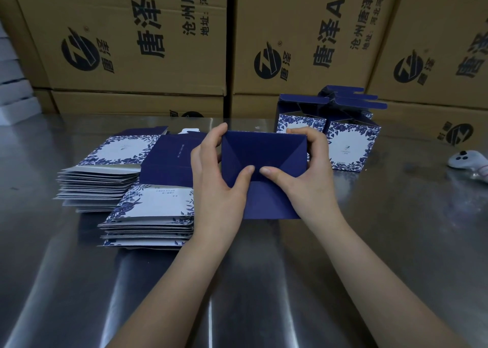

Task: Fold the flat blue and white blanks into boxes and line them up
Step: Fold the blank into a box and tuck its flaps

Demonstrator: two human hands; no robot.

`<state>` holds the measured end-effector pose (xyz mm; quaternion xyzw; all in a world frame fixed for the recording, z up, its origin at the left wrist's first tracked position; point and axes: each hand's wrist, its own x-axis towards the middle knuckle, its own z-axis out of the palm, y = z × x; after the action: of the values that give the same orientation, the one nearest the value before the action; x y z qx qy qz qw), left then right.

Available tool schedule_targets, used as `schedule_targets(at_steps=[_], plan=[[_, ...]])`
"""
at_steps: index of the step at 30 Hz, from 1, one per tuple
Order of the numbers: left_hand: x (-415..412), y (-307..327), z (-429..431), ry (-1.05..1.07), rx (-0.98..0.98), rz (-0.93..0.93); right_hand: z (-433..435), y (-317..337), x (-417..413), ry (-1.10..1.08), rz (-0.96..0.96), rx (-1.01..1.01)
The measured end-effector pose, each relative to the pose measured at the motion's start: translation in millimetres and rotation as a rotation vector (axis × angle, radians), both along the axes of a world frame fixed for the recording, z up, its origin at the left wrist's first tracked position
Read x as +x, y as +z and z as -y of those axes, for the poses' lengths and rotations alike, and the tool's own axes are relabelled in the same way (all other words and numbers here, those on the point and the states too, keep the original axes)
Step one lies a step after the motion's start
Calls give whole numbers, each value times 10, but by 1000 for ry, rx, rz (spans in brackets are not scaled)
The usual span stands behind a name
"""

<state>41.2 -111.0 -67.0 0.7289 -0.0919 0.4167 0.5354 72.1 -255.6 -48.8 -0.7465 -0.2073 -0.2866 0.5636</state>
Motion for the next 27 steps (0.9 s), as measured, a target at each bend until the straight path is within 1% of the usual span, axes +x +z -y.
schedule_targets(at_steps=[3, 8, 16, 21, 24, 27], plan=[[2, -6, -3, 8, 12, 3, -3, 11, -3, -18, -7, -18], [6, -5, -9, -12, 13, -16, 25, 54, -11, 17, -30, -41], [-4, 8, -3, -80, 35, -51, 69, 75, -9, 102, -59, 2], [-15, 20, -1, -126, 10, -83, 77, 69, -13, 162, -61, 28], [-33, 44, 11, -157, -10, -111, 70, 86, -32, 147, -34, -8], [-32, 51, 18, -190, -68, -156, 49, 84, -47, 84, -38, -98]])
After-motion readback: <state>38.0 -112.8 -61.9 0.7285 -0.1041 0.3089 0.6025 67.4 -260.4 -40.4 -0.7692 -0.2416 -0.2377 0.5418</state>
